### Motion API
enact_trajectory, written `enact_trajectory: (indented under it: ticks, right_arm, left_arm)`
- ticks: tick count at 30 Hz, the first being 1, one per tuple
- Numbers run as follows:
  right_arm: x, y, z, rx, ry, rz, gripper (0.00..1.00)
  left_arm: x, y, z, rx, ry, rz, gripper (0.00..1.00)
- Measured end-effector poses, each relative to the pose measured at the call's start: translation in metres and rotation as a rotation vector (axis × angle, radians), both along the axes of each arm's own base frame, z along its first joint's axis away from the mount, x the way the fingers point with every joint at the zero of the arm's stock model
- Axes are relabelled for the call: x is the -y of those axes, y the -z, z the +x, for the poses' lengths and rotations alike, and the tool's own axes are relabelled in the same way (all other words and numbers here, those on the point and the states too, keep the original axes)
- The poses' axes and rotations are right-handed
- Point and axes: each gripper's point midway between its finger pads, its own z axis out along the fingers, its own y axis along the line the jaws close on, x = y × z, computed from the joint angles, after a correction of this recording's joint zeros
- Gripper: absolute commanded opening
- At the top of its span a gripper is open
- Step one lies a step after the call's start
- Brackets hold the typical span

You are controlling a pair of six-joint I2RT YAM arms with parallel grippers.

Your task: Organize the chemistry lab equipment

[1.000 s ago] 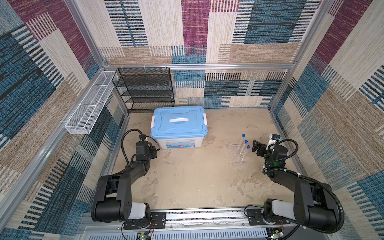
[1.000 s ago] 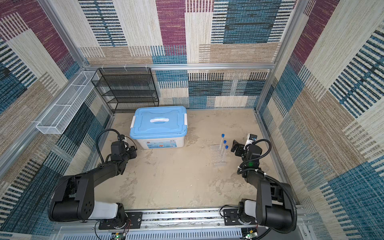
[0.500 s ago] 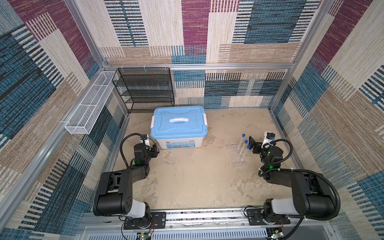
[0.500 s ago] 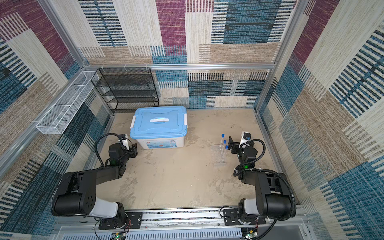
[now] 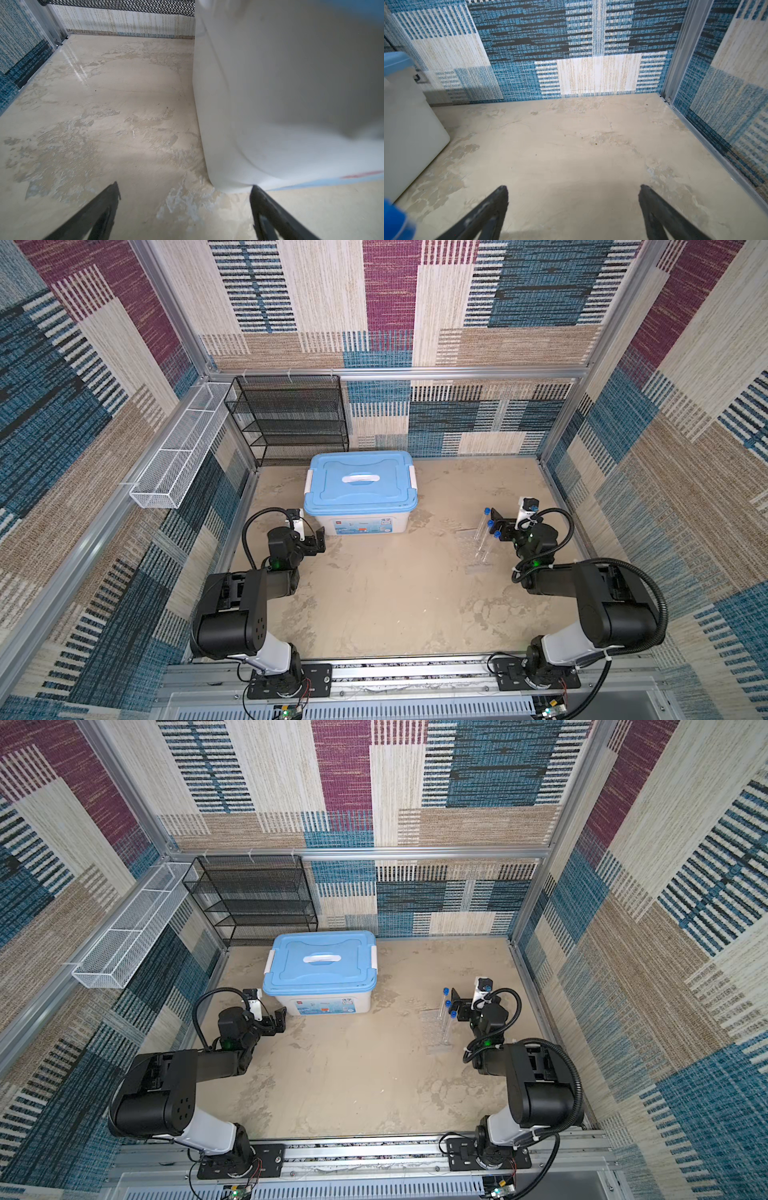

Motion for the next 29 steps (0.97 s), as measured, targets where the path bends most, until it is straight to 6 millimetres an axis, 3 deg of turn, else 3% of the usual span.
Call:
enact_trajectory:
  ticks: [3, 10, 29]
  right_arm:
    - [0.001, 0.024, -0.023, -0.034, 0.015, -0.001, 0.99]
    - [0.002, 0.002, -0.021, 0.064, 0.03, -0.009, 0.99]
    - [0.002, -0.003, -0.021, 0.084, 0.034, -0.01, 0.99]
  left_arm:
    - [0.0, 0.0, 0.0, 0.001, 0.001, 0.0, 0.99]
    - [0.0, -0.001, 0.0, 0.003, 0.004, 0.002, 0.99]
    - [0.003, 0.0, 0.003, -0.001, 0.012, 0.003, 0.99]
